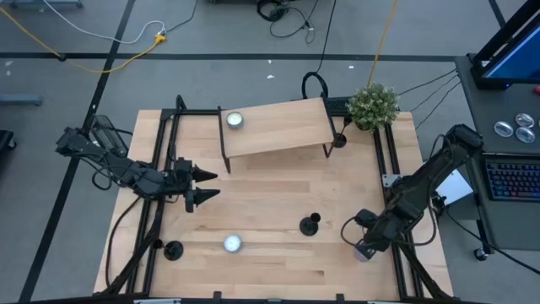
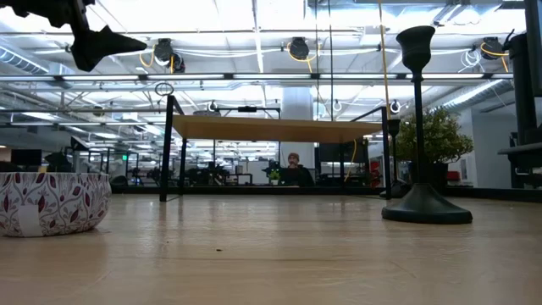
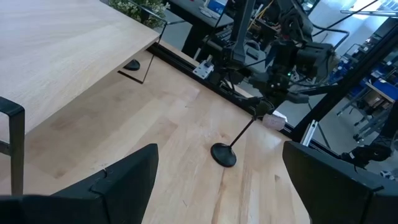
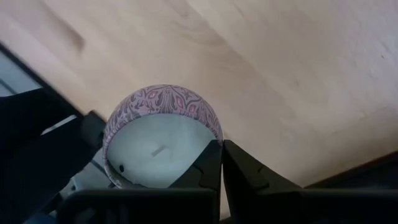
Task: Pick & Place candle stick holders
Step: Put the pink patterned scented candle on the shelf
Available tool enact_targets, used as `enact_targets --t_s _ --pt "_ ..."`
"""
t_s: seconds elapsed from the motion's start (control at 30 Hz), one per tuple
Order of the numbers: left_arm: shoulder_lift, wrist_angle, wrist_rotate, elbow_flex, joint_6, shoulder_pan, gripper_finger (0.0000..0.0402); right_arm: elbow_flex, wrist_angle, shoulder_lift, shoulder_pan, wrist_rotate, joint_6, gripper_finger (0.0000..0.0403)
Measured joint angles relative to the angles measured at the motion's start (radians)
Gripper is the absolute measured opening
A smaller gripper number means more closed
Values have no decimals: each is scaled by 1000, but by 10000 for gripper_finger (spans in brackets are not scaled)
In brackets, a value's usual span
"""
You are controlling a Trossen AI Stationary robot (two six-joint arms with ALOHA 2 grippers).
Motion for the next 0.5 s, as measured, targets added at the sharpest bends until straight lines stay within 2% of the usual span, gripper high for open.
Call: enact_targets --t_s 0.17,0.33,0.5 --pt "0 19 1 0 2 0 351 108 -144 -3 0 7 -13 1" --pt "8 64 1 0 12 0 351 229 -269 -3 -14 94 -47 0" --pt "50 174 2 0 102 0 351 351 -382 -3 -68 208 -115 0"
